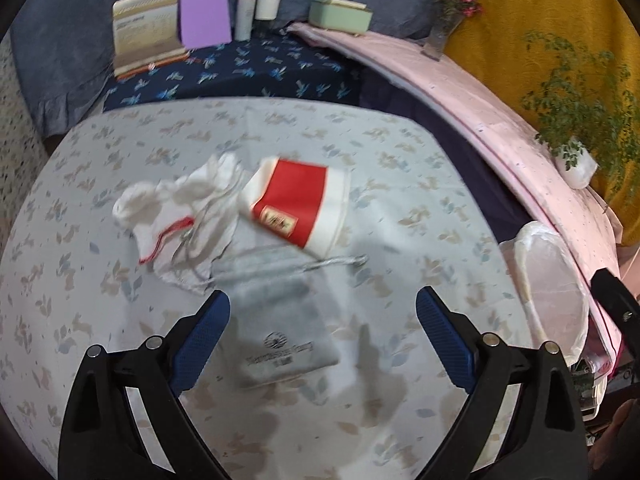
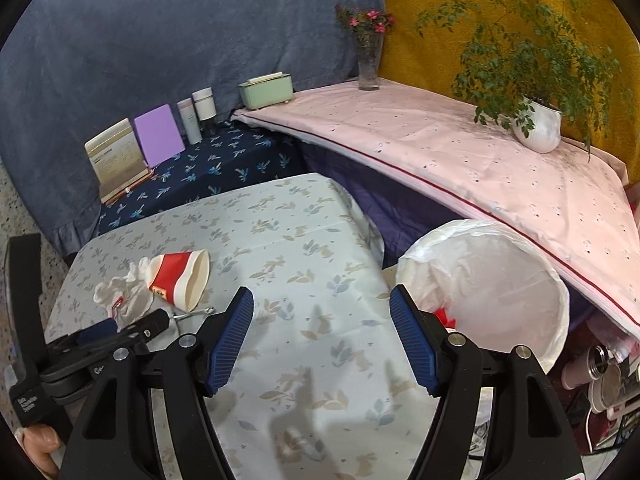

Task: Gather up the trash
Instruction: 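Withdraw both open tools from the bin back over the table, then grasp the grey drawstring pouch with the left tool and lift it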

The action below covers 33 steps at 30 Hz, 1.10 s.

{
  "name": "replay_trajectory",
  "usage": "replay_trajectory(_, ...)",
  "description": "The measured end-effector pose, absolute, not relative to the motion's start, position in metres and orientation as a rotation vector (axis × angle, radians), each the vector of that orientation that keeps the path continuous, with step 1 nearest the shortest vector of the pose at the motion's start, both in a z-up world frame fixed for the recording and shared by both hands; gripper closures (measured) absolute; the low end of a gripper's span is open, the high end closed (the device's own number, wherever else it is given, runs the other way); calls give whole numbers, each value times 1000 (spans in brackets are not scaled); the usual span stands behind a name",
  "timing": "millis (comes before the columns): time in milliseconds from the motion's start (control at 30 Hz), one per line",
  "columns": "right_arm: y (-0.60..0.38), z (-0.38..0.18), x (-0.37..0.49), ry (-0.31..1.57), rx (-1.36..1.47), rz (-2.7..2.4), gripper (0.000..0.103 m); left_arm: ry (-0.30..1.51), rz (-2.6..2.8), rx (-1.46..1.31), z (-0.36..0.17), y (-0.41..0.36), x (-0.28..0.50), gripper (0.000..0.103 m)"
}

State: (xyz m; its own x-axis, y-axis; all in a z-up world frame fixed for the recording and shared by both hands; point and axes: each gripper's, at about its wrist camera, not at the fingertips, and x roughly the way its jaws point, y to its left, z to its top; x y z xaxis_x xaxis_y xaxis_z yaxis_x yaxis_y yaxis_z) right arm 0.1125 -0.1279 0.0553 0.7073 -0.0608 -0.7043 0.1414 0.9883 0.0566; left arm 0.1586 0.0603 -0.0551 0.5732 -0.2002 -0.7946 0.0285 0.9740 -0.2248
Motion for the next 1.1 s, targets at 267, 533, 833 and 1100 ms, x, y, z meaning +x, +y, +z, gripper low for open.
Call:
replay_trajectory(267, -104, 40, 118, 822, 85, -82, 35, 1053, -108, -254, -88, 76, 168, 13)
replay_trajectory(533, -92, 34, 121, 843, 57, -70, 35, 1080, -115, -221, -102, 73, 172, 35)
replay_trajectory(833, -77, 34, 122, 849, 37, -52, 35, 1096, -227, -225, -97, 66, 165, 100)
replay_trajectory(1100, -54, 38, 125, 849, 16, -6, 35, 990, -255, -237, -56, 88, 143, 101)
